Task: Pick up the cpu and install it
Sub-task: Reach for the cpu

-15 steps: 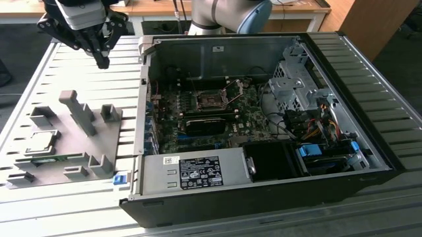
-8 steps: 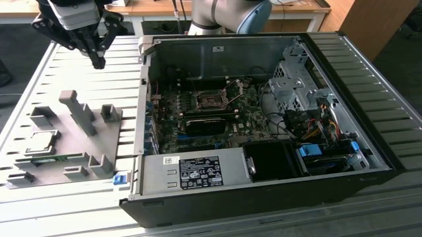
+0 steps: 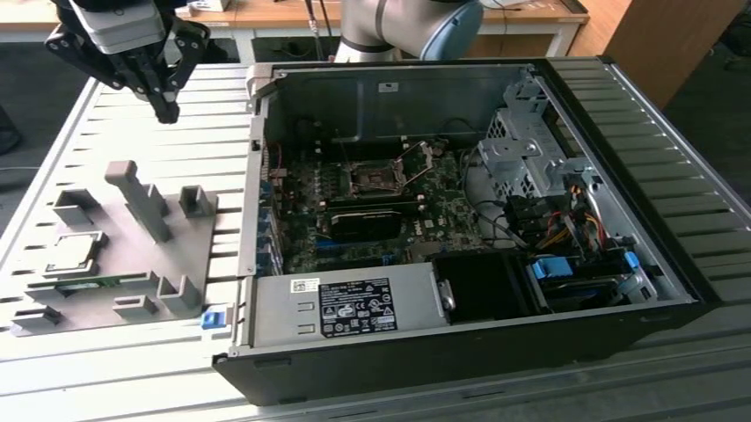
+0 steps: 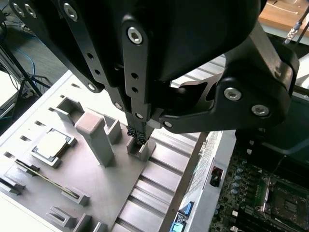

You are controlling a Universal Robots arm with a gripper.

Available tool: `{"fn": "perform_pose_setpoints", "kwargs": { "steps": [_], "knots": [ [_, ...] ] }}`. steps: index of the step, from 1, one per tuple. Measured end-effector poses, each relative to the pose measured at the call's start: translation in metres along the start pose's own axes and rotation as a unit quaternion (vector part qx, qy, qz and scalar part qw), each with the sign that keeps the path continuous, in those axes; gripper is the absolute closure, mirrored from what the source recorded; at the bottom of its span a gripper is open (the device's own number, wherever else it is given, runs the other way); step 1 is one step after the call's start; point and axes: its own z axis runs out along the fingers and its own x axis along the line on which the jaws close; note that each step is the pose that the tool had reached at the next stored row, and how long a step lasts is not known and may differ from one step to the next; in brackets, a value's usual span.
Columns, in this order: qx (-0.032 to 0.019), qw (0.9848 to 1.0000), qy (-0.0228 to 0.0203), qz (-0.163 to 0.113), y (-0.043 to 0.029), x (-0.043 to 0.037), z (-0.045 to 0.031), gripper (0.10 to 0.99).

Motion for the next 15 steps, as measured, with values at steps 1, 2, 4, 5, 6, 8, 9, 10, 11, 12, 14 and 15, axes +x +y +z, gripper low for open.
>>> {"fn": "perform_pose_setpoints", "kwargs": {
  "steps": [1, 2, 4, 5, 6, 8, 9, 10, 11, 12, 14, 15],
  "knots": [
    [0.0000, 1.0000, 0.0000, 0.000, -0.0001, 0.0008, 0.0000, 0.980],
    [0.0000, 1.0000, 0.0000, 0.000, -0.0001, 0.0017, 0.0000, 0.980],
    [0.0000, 1.0000, 0.0000, 0.000, -0.0003, 0.0037, -0.0001, 0.980],
    [0.0000, 1.0000, 0.0000, 0.000, -0.0004, 0.0047, -0.0001, 0.980],
    [0.0000, 1.0000, 0.0000, 0.000, -0.0004, 0.0057, -0.0001, 0.980],
    [0.0000, 1.0000, 0.0000, 0.000, -0.0006, 0.0079, -0.0001, 0.980],
    [0.0000, 1.0000, 0.0000, 0.000, -0.0007, 0.0090, -0.0002, 0.980],
    [0.0000, 1.0000, 0.0000, 0.000, -0.0008, 0.0100, -0.0002, 0.980],
    [0.0000, 1.0000, 0.0000, 0.000, -0.0008, 0.0112, -0.0002, 0.980],
    [0.0000, 1.0000, 0.0000, 0.000, -0.0009, 0.0122, -0.0003, 0.980],
    [0.0000, 1.0000, 0.0000, 0.000, -0.0011, 0.0143, -0.0003, 0.980],
    [0.0000, 1.0000, 0.0000, 0.000, -0.0012, 0.0154, -0.0003, 0.980]
  ]
}}
